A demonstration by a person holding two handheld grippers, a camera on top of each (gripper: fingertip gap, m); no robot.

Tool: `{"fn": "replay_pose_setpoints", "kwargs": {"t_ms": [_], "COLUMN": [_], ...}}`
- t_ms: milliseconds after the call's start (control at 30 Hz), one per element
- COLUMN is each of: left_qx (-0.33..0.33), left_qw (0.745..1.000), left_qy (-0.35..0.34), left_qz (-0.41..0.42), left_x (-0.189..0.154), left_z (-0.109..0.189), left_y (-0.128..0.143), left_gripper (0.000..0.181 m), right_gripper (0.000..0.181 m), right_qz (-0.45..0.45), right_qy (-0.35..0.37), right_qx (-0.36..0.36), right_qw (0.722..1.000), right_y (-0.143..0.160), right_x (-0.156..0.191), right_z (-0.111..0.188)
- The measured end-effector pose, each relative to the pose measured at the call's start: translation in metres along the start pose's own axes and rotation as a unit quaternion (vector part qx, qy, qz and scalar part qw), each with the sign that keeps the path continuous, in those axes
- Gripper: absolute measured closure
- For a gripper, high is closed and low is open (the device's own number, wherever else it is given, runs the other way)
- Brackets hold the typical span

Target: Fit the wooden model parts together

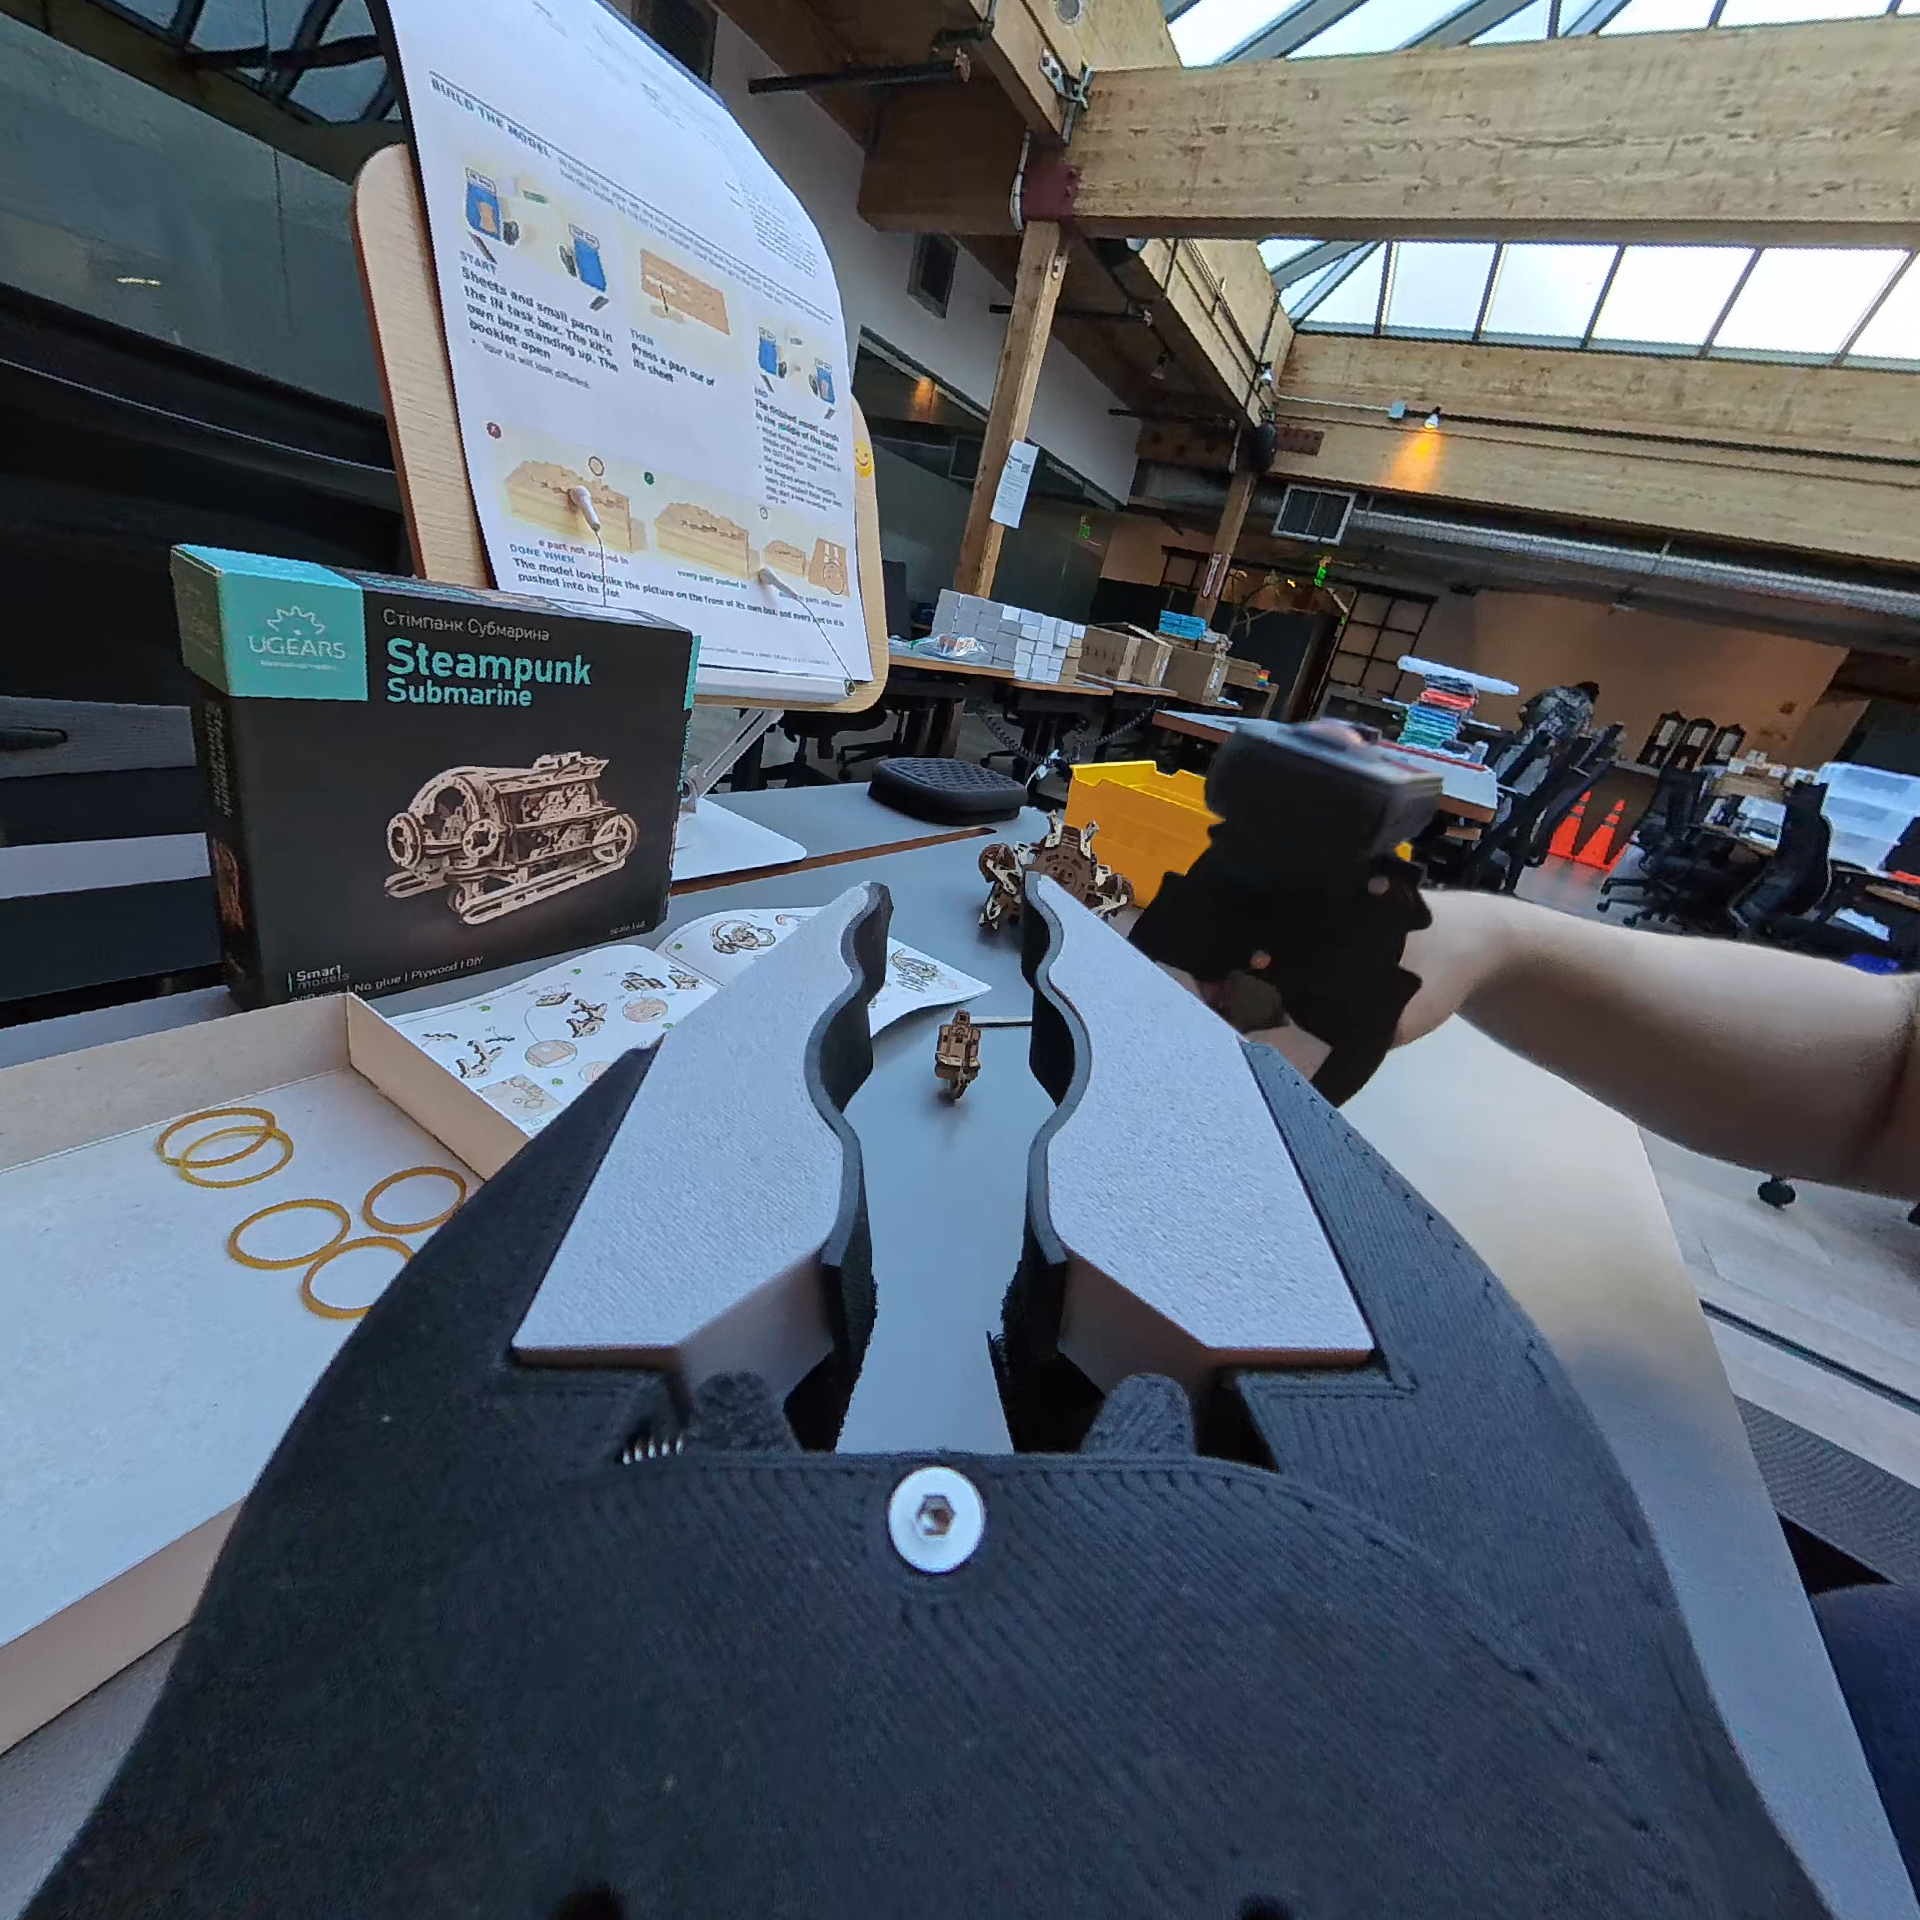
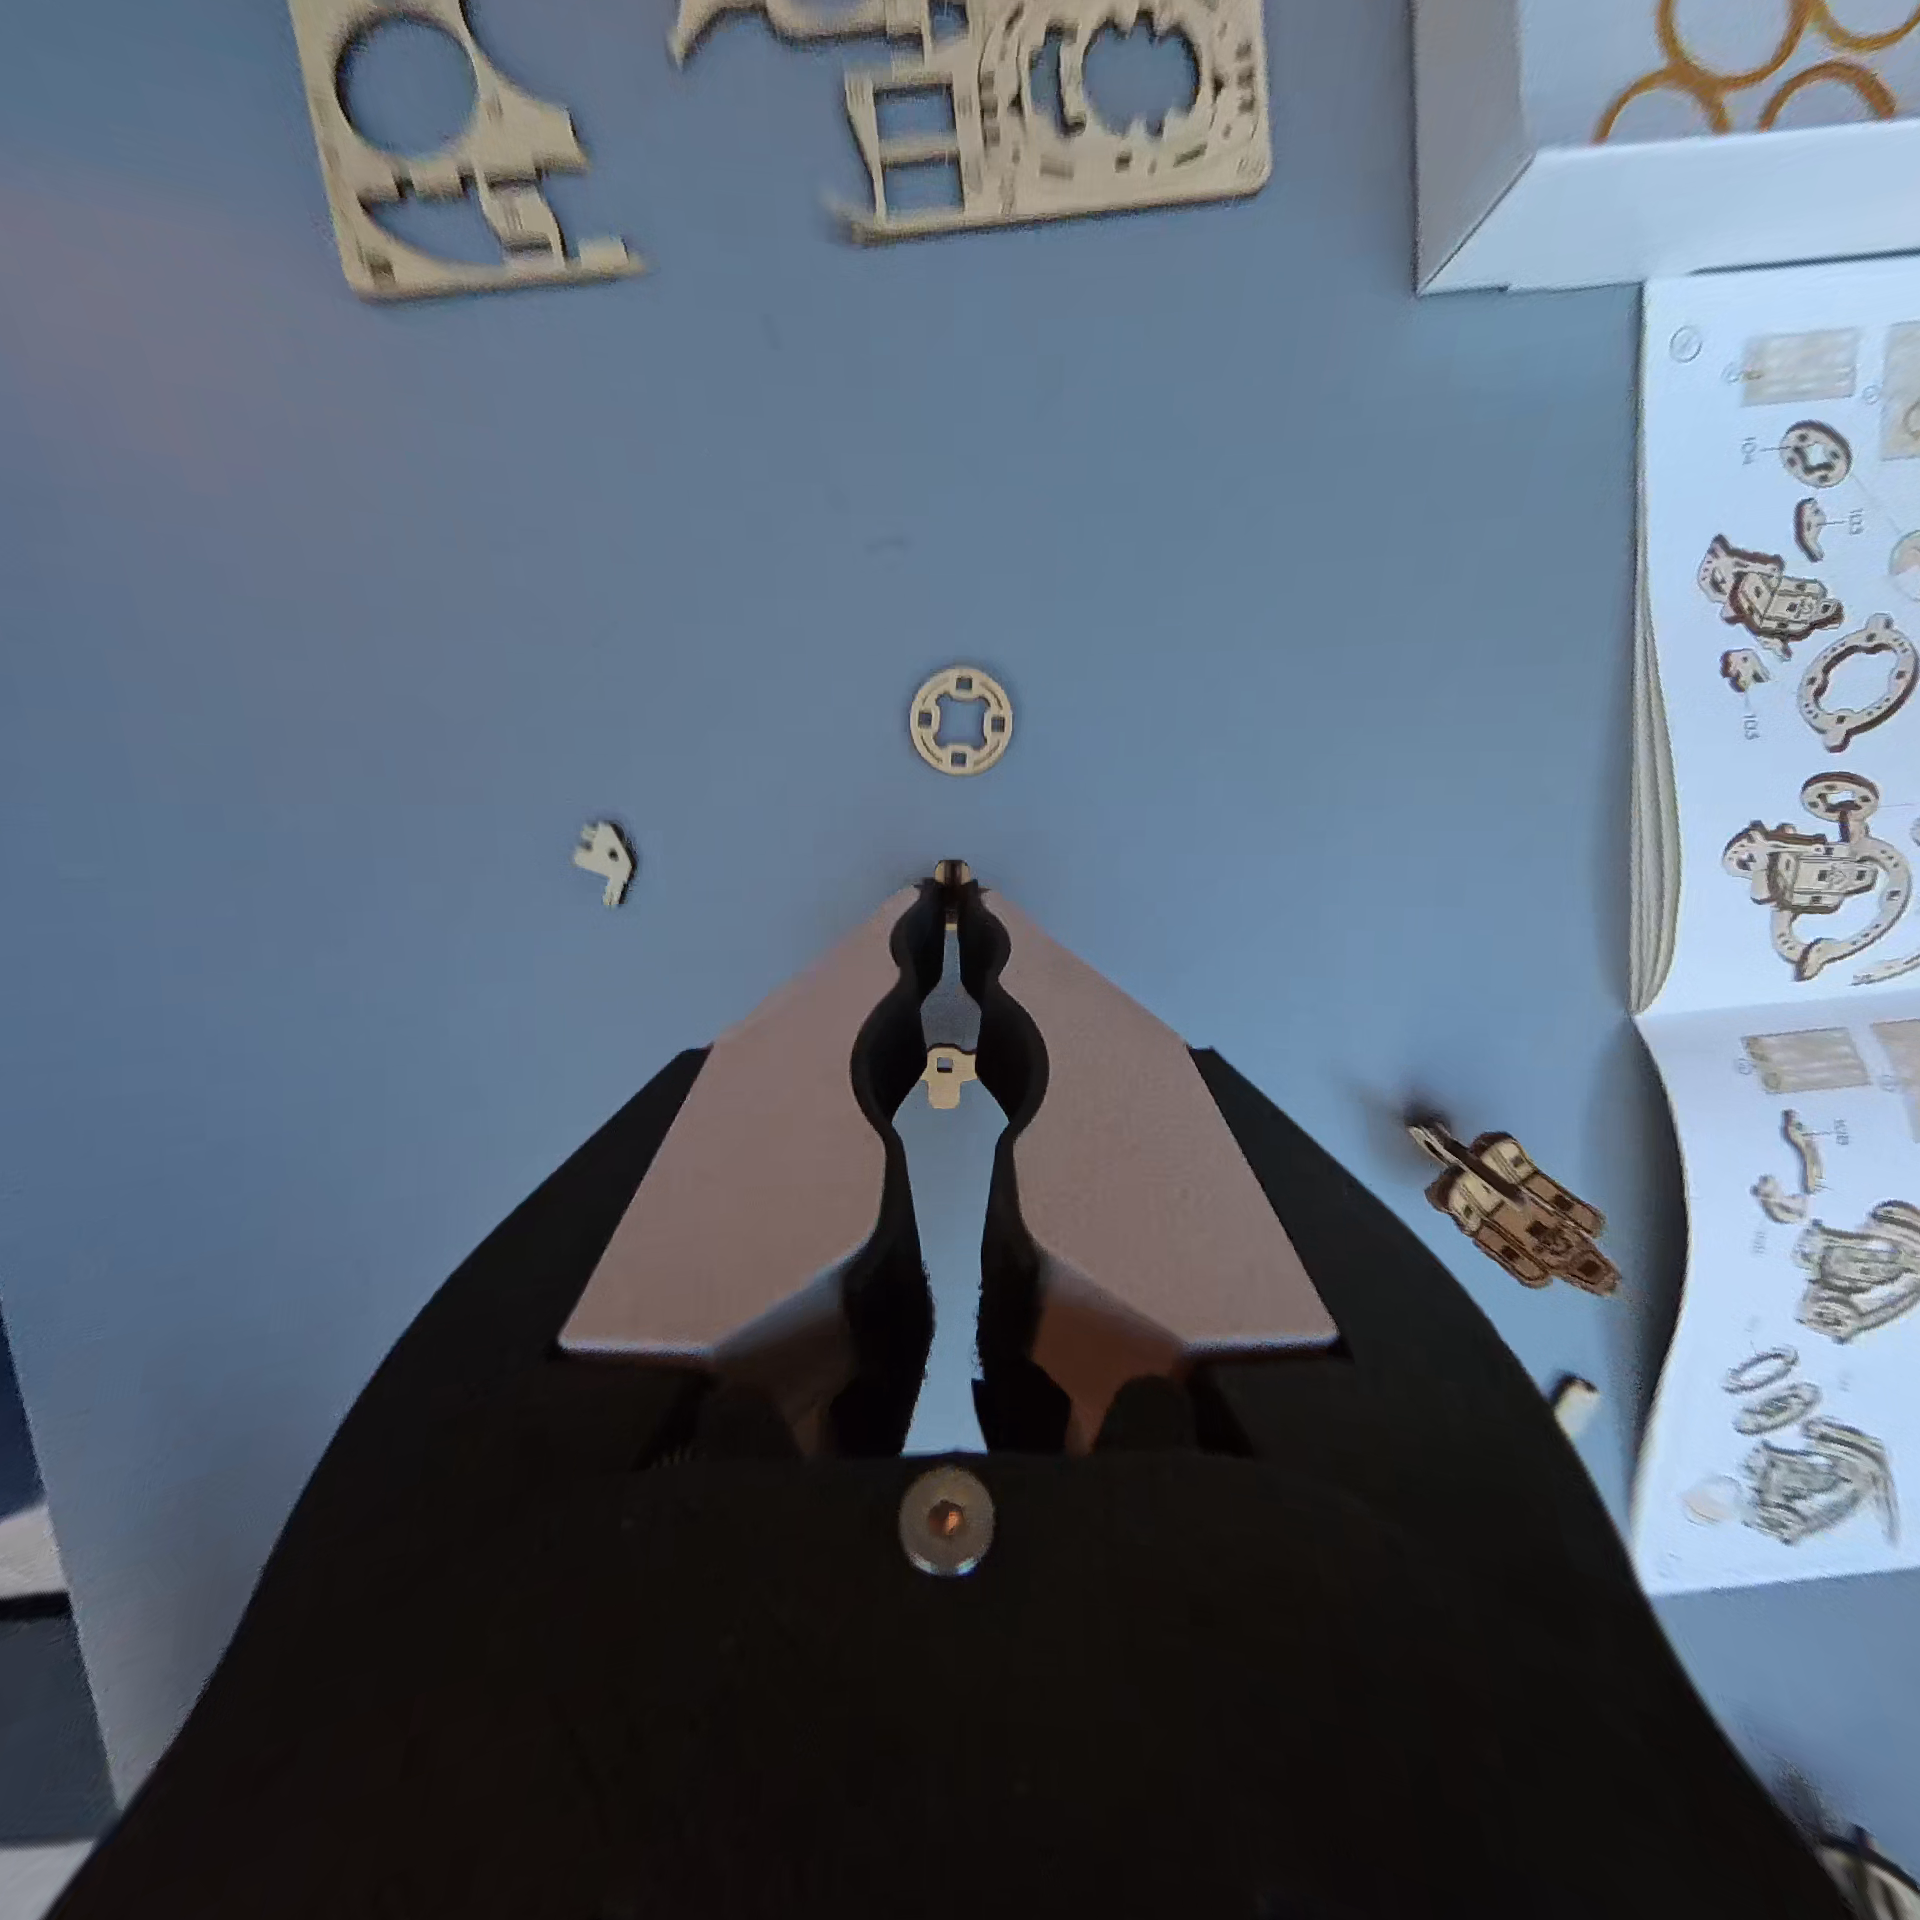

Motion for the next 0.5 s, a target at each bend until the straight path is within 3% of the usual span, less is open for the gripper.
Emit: {"fn": "replay_pose_setpoints", "kwargs": {"t_ms": [67,133,200,333,400,500], "left_qx": [-0.002,0.000,0.001,0.001,0.001,0.002], "left_qw": [1.000,1.000,1.000,1.000,1.000,1.000], "left_qy": [0.000,0.001,0.000,0.000,0.000,0.000], "left_qz": [0.000,0.003,-0.001,0.002,0.000,0.000], "left_x": [0.000,0.000,0.000,0.000,0.000,0.000], "left_z": [0.000,0.000,0.000,0.000,0.000,-0.001], "left_y": [0.000,0.000,0.001,0.001,0.001,0.001], "left_gripper": [0.158,0.158,0.158,0.158,0.158,0.158], "right_gripper": [0.181,0.181,0.181,0.180,0.181,0.181], "right_qz": [0.005,0.008,0.005,0.005,-0.001,-0.007], "right_qy": [-0.003,-0.006,0.011,0.005,0.008,-0.001], "right_qx": [0.016,0.042,0.007,0.057,0.020,0.056], "right_qw": [1.000,0.999,1.000,0.998,1.000,0.998], "right_y": [0.010,0.015,0.004,0.020,0.009,0.021], "right_x": [0.000,0.002,-0.001,0.000,0.002,0.001], "right_z": [-0.013,-0.008,0.000,-0.006,-0.001,-0.008]}}
Point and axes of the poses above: each gripper's, where its closed fingertips meet, z back along the fingers, y out of its underside, x = y × z across the jaws, the point moved 4 cm from there along z, back along the fingers, and after that the axes turned 3 degrees about z, right-handed, at the moved point
